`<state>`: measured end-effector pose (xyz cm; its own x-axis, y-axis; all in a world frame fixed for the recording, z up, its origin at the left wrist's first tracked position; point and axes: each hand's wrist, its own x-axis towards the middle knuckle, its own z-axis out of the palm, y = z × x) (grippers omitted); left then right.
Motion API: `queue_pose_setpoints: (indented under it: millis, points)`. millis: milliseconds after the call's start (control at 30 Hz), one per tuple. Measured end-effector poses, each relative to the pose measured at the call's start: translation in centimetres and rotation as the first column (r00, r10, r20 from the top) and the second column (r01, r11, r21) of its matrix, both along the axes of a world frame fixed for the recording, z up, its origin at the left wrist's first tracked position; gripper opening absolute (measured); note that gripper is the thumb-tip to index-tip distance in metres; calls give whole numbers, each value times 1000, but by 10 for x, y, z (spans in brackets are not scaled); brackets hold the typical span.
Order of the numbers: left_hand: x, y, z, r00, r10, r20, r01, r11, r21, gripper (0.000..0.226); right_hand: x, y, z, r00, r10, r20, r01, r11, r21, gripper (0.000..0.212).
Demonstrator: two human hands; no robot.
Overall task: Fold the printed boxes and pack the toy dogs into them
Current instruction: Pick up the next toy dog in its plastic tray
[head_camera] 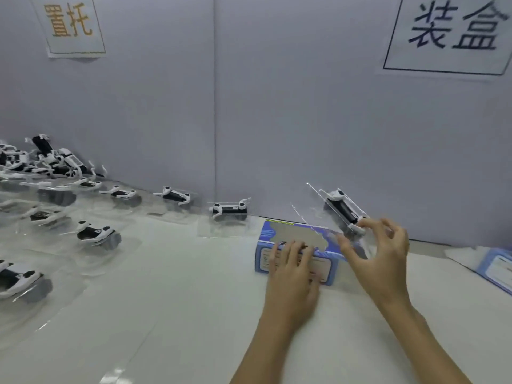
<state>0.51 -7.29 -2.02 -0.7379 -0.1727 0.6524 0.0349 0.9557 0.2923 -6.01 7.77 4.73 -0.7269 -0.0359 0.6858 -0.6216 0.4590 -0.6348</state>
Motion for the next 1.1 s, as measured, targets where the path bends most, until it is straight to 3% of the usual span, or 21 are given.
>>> queue_pose_setpoints:
  millis: [133, 300, 400, 467, 567, 633, 733, 800, 900, 1000, 1100]
  points:
    - [-2, 2, 1, 992, 127, 0, -127, 991, 37, 61, -20, 39, -37, 979, -129, 156, 128, 992, 17, 44]
    - [-1, -2, 9, 977, 191, -97, -184, 980, 80, 66, -34, 46, -47, 959, -120, 255, 106, 992, 71, 36]
    - [0, -9, 9, 972, 172, -160, -164, 985, 62, 47, -35, 50, -47, 928, -98, 359, 69, 993, 94, 37]
    - [1, -8, 8, 977, 181, -108, -179, 983, 31, 34, -37, 58, -46, 918, -122, 379, 76, 988, 135, 39]
    - [-2, -3, 11, 973, 229, 2, -229, 973, -1, 53, -36, 69, -45, 909, -162, 385, 77, 971, 227, 41]
    - [-4, -1, 12, 968, 253, -1, -253, 968, 3, 56, -34, 71, -47, 904, -198, 380, 90, 955, 284, 39]
    - [-4, -5, 12, 958, 281, -53, -278, 959, 57, 39, -32, 67, -43, 899, -227, 374, 138, 959, 248, 39]
    - [-1, -11, 12, 958, 256, -129, -236, 959, 155, 34, -30, 63, -38, 894, -216, 393, 128, 963, 238, 40]
    - [3, -15, 15, 955, 194, -223, -122, 945, 303, 31, -28, 64, -30, 876, -164, 454, 98, 981, 167, 18]
    - [4, -13, 21, 940, 144, -311, 7, 899, 438, 29, -26, 73, -19, 822, -118, 557, -14, 974, 228, 55]
    - [6, -13, 25, 899, 105, -424, 164, 820, 549, 27, -22, 78, -11, 761, -126, 636, -132, 930, 342, 62]
